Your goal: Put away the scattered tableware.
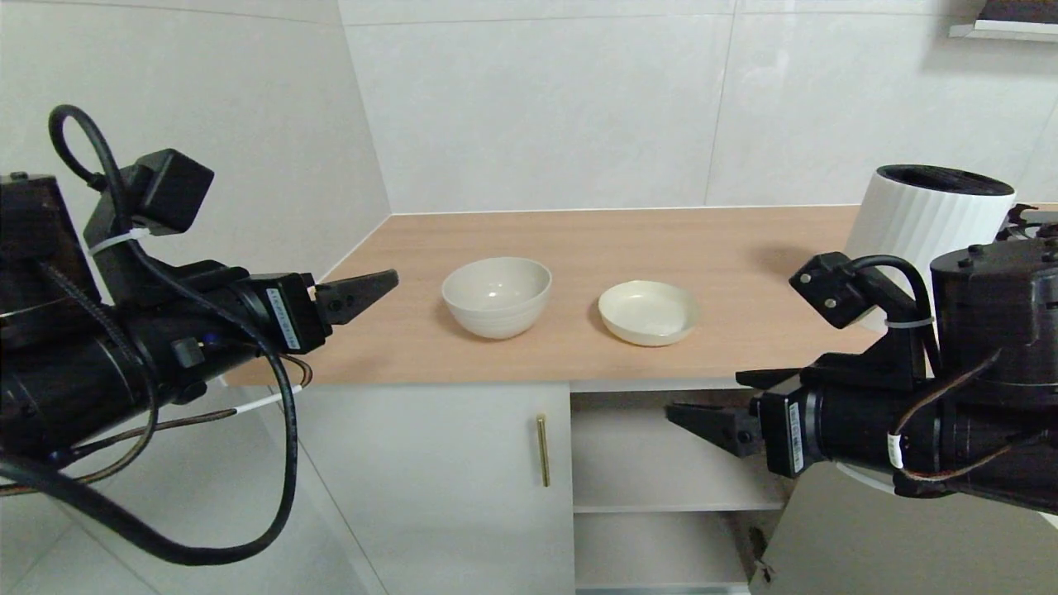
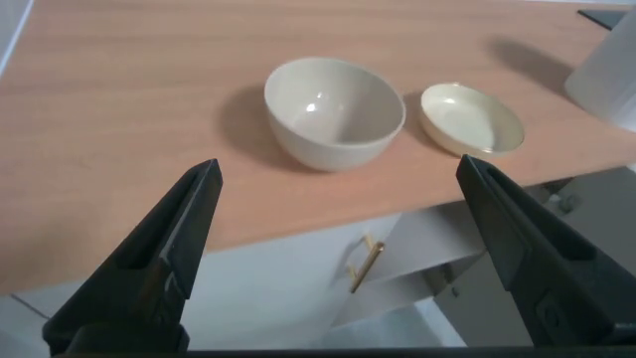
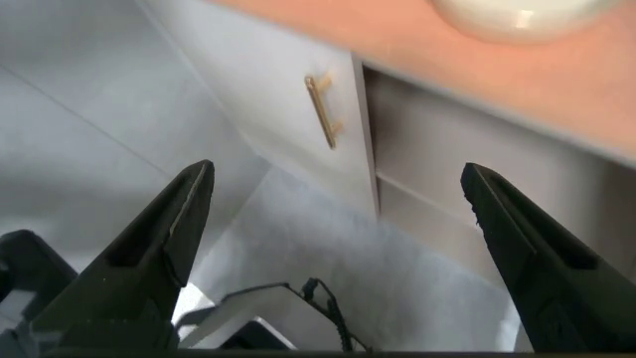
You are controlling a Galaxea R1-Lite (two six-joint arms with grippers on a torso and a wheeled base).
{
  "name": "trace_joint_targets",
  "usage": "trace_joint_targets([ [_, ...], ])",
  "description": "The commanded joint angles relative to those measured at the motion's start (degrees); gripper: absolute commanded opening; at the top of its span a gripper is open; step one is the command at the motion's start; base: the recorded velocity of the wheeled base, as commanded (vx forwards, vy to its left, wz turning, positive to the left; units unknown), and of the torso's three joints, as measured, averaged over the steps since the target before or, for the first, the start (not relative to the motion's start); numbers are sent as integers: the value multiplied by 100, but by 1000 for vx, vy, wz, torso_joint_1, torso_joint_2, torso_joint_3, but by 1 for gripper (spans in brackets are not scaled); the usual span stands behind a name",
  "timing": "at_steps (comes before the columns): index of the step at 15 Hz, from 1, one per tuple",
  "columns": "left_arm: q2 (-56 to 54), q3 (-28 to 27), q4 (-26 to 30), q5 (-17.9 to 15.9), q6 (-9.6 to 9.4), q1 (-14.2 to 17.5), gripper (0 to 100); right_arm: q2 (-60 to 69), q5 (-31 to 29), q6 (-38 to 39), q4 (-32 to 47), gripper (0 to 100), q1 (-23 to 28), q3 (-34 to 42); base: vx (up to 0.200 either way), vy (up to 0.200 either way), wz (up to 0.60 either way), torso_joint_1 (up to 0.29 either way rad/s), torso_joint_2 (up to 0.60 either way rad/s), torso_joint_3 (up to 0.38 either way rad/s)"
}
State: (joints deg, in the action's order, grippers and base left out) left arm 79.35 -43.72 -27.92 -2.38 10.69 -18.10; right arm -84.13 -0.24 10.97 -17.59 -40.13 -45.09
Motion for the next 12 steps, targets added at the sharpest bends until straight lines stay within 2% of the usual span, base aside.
trace_joint_targets([
  [1,248,-14,-3,-8,3,0,100,-86,7,1,-122,100,5,1,0,0,0,183,-500,-310],
  [4,555,-111,-12,-17,109,70,100,-244,7,1,-368,100,84,-26,0,0,0,79,-198,-124],
  [6,916,-498,-3,-167,249,193,100,-570,-37,-7,-966,100,374,-254,0,0,0,16,-30,-21],
  [7,1092,-673,6,-167,284,281,100,-754,-20,-16,-974,100,621,-544,0,0,0,0,0,0],
  [8,1241,-858,49,-167,328,343,100,-1027,16,-16,-842,100,867,-1081,0,0,0,0,0,0],
  [10,1566,-1429,348,-131,337,395,100,-1528,-55,19,326,100,1165,-2408,0,0,0,0,0,0],
  [11,1672,-1710,656,-114,346,395,100,-1589,-72,98,819,100,1192,-2715,0,0,0,0,0,0],
  [12,1874,-2361,1614,-26,364,395,100,-1686,-204,511,1267,100,1280,-2830,0,0,0,0,0,0],
])
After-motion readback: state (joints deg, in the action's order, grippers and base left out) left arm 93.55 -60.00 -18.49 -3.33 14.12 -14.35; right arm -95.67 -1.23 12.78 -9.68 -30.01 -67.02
